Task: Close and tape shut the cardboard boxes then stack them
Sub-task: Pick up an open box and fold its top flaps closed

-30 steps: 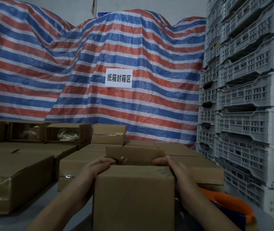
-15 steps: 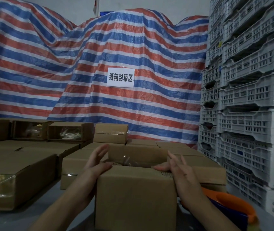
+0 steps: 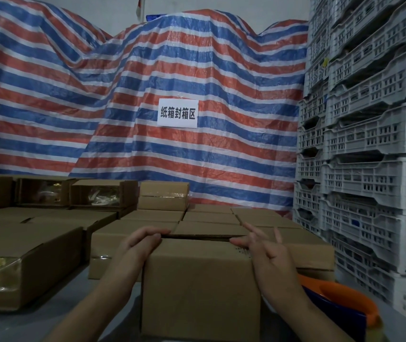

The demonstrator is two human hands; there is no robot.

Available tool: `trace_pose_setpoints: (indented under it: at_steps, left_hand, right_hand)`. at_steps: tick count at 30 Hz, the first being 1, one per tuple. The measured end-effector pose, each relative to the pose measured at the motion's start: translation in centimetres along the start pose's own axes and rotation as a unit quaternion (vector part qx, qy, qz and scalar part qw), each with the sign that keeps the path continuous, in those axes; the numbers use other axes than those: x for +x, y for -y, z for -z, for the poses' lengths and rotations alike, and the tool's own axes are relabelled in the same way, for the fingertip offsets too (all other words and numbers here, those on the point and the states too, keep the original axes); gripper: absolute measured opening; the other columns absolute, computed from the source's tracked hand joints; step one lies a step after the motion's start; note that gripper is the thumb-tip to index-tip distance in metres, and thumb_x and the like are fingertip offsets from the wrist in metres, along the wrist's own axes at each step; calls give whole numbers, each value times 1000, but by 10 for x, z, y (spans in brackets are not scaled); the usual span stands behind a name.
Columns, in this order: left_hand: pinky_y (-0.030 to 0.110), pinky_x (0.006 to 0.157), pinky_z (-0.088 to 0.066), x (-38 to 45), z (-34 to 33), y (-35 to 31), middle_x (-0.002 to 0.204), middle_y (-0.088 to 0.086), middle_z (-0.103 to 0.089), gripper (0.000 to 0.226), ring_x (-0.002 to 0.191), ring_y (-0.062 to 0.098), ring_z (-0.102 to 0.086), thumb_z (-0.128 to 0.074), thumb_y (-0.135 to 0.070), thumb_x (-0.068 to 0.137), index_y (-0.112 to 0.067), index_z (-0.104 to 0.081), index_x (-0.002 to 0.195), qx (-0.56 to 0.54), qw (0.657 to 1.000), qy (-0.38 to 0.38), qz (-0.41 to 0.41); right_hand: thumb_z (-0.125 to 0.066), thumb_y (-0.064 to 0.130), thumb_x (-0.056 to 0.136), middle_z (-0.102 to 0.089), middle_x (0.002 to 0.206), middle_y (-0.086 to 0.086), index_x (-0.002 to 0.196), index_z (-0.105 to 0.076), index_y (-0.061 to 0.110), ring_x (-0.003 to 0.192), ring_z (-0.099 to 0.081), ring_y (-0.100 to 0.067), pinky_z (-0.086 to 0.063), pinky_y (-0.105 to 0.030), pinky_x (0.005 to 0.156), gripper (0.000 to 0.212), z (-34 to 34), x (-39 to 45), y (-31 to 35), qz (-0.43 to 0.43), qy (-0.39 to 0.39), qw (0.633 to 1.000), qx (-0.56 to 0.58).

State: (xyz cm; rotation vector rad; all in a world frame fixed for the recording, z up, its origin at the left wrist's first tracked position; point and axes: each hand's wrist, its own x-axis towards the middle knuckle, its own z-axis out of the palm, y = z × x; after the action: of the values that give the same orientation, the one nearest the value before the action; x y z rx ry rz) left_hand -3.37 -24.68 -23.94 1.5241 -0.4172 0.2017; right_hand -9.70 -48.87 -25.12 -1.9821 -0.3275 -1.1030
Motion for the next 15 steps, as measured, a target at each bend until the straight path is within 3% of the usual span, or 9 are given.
trace_pose_setpoints:
  at_steps: [4,5,8,10,13,15]
  left_hand:
    - [51,93,-48,-1,-1,-2,104,4,-68,31,101,30,-61,-52,-22,97,-33,-77,82,-6,1000,-7,18]
    - [51,93,-48,-1,-2,-2,104,5,-69,31,101,30,-61,-52,-21,97,-31,-78,82,-8,1000,-8,21]
    - [46,92,-48,-1,-1,-2,103,3,-70,32,102,28,-61,-52,-18,96,-29,-78,82,-16,1000,-12,23]
    - [42,89,-48,-2,-2,-2,98,0,-72,32,101,26,-61,-52,-16,96,-27,-79,82,-22,999,-16,22]
    - [37,82,-47,-3,-3,-6,97,1,-71,34,98,24,-61,-51,-13,96,-23,-78,78,-7,1000,-15,23]
    - [29,72,-43,-3,-2,-16,101,1,-68,33,95,17,-59,-48,-11,99,-23,-75,83,63,998,5,10]
  right_hand:
    - [-51,53,86,-68,105,36,82,-74,42,119,-56,10,-11,-35,121,25,5,-1,4,68,-75,995,-5]
    - [-55,50,86,-69,110,33,89,-73,43,119,-56,8,-18,-32,120,20,7,1,5,70,-81,994,8]
    - [-54,44,90,-60,129,33,118,-65,43,129,-46,12,-29,-5,107,30,9,4,10,39,33,998,28]
    - [-45,46,93,-63,125,33,120,-65,41,126,-48,13,-33,-2,101,34,8,3,9,7,133,991,26]
    - [-41,44,93,-63,118,39,113,-69,42,119,-53,13,-33,1,93,34,7,2,6,-20,152,987,39]
    - [-40,44,93,-61,117,41,109,-69,46,119,-52,15,-32,2,93,33,8,2,6,-29,151,987,39]
